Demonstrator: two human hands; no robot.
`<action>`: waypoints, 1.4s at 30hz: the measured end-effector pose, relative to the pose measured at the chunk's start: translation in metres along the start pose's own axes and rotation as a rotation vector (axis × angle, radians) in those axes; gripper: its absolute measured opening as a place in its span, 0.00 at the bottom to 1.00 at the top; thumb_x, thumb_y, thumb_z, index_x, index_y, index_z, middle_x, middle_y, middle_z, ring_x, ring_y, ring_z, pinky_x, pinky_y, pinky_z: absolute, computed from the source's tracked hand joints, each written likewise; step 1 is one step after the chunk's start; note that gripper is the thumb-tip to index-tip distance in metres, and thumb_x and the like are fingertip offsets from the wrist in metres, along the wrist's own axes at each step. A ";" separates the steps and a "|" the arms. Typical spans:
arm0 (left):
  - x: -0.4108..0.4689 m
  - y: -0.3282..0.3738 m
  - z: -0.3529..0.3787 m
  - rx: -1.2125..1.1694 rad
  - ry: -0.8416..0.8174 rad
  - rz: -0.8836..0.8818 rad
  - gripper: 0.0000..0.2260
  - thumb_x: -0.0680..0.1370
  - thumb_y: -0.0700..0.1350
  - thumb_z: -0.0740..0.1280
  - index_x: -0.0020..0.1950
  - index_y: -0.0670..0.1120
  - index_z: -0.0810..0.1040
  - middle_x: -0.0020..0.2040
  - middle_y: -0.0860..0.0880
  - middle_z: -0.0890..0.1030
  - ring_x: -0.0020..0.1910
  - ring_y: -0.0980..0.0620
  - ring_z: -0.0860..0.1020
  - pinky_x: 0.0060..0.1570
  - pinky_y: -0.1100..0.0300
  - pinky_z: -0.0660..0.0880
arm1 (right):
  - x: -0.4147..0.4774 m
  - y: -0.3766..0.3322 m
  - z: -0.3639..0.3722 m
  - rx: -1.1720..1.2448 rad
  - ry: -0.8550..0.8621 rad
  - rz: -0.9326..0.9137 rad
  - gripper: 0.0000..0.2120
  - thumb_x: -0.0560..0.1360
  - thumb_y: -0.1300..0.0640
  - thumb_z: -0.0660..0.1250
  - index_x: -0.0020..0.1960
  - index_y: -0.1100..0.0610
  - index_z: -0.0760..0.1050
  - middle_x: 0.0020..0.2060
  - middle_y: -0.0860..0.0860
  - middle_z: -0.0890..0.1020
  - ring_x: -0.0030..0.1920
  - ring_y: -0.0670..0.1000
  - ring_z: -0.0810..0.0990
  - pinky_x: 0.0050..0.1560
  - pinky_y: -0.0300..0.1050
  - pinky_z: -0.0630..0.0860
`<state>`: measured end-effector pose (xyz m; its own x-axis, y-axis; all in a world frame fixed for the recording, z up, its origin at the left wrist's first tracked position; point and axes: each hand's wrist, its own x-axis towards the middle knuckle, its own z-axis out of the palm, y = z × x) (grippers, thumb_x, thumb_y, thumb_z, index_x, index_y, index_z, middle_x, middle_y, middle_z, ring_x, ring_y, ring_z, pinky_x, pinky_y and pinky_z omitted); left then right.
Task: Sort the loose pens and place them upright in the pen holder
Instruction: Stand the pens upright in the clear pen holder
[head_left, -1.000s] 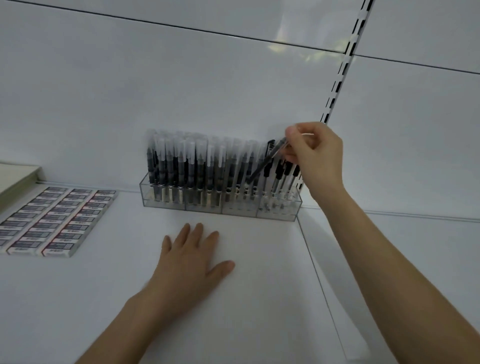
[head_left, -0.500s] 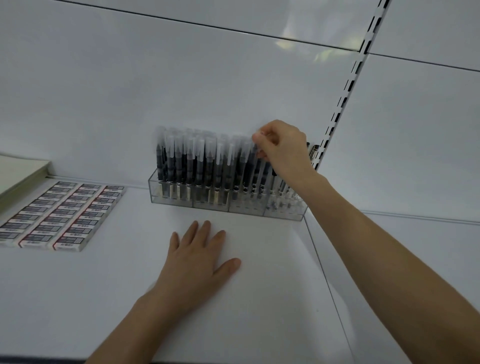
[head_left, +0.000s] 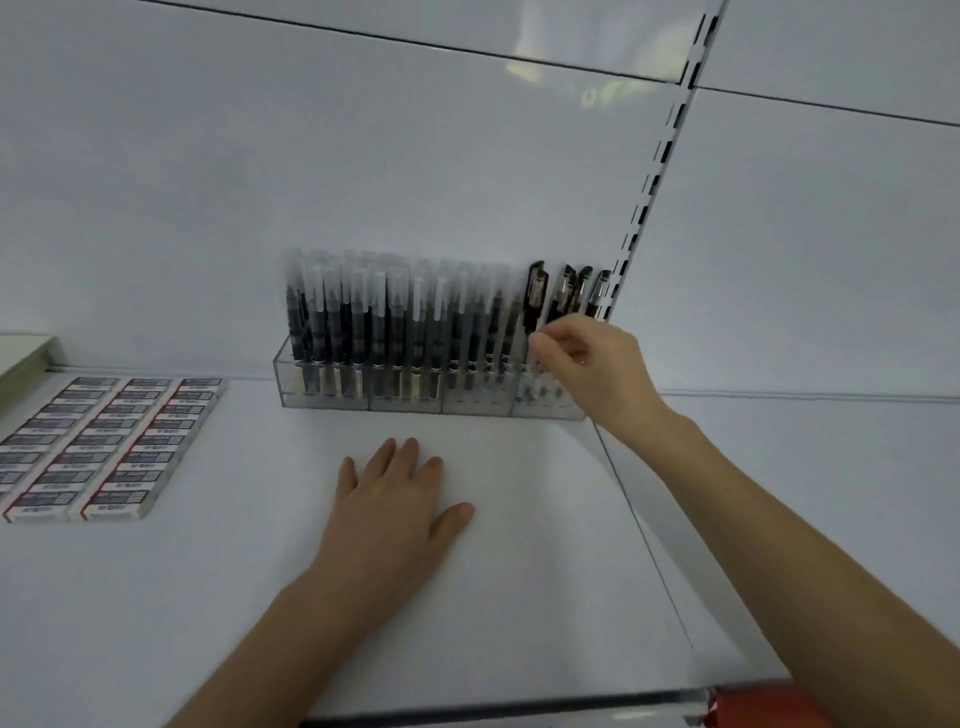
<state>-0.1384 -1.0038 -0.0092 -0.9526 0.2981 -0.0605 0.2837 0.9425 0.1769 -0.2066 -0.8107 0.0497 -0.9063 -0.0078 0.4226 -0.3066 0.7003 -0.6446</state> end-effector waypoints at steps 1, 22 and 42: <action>0.000 0.003 -0.004 0.027 -0.036 0.036 0.33 0.75 0.66 0.40 0.74 0.50 0.54 0.77 0.47 0.50 0.76 0.48 0.46 0.73 0.47 0.45 | -0.009 0.010 -0.010 -0.055 -0.015 0.034 0.10 0.76 0.55 0.63 0.52 0.60 0.78 0.44 0.50 0.81 0.50 0.52 0.81 0.47 0.29 0.72; 0.023 0.253 0.010 0.086 0.032 0.708 0.46 0.61 0.67 0.32 0.71 0.48 0.63 0.71 0.46 0.67 0.71 0.48 0.64 0.68 0.52 0.59 | -0.212 0.181 -0.285 -0.578 0.082 0.633 0.24 0.78 0.49 0.59 0.70 0.59 0.64 0.70 0.55 0.68 0.71 0.54 0.64 0.69 0.45 0.58; 0.097 0.599 0.065 0.169 0.067 0.994 0.52 0.58 0.72 0.27 0.67 0.48 0.67 0.65 0.48 0.73 0.64 0.49 0.71 0.63 0.56 0.64 | -0.279 0.361 -0.542 -0.607 0.220 0.714 0.24 0.79 0.50 0.58 0.71 0.60 0.63 0.70 0.55 0.68 0.71 0.54 0.64 0.68 0.45 0.60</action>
<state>-0.0539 -0.4004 0.0274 -0.2790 0.9556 0.0947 0.9590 0.2824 -0.0247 0.0935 -0.1688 0.0439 -0.7271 0.6542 0.2081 0.5550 0.7386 -0.3827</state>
